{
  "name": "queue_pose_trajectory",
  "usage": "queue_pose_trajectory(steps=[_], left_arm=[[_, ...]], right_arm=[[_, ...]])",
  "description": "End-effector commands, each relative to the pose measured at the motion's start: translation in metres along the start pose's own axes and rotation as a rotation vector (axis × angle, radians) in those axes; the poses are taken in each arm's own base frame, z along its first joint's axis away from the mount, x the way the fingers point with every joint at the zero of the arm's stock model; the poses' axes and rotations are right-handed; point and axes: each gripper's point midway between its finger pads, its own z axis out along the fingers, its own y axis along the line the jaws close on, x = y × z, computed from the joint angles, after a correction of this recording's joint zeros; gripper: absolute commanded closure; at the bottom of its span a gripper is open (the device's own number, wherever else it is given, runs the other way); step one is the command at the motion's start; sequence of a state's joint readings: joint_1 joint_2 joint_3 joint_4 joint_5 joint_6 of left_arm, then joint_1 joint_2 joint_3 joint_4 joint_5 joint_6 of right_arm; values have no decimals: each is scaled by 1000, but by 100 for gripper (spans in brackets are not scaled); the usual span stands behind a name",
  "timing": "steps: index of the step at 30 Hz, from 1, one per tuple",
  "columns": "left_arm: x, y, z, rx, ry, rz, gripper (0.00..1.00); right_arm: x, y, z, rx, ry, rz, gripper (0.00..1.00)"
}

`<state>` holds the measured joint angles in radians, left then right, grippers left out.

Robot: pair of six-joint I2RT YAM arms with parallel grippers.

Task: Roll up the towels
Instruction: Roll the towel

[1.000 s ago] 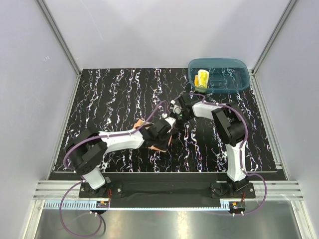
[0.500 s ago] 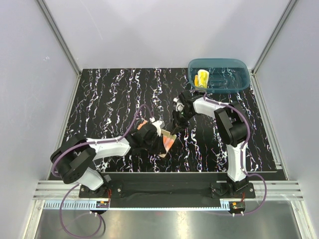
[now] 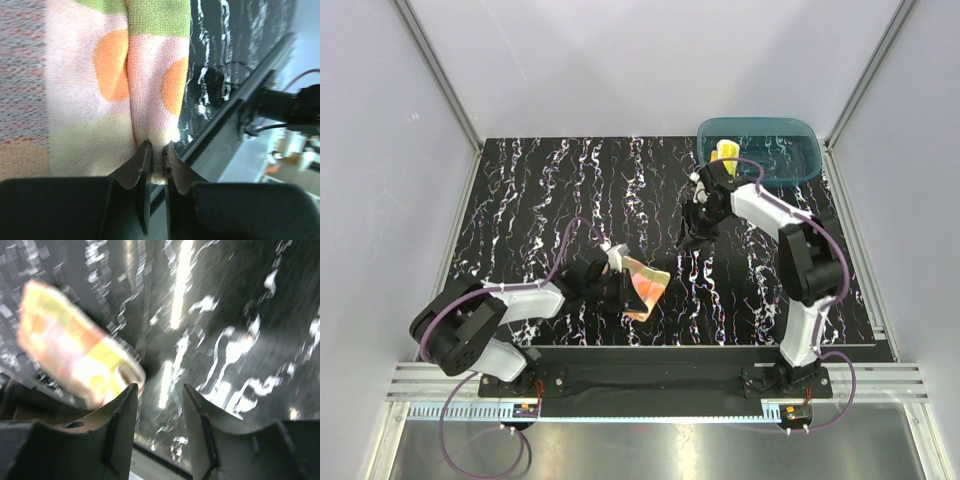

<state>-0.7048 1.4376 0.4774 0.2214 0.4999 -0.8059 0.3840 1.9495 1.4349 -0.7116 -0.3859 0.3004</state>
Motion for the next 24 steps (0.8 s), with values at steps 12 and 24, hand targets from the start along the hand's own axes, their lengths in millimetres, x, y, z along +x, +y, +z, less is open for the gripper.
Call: queue_pose_trajectory(steps=[12,24], left_arm=[[-5,33,-14,51,-6,-459,100],[-4,71,-17,-44,27,-560,100]], right_arm=[[71,73,-22,-344,-3,-70,44],[89,99,27,-394,53,-136,30]])
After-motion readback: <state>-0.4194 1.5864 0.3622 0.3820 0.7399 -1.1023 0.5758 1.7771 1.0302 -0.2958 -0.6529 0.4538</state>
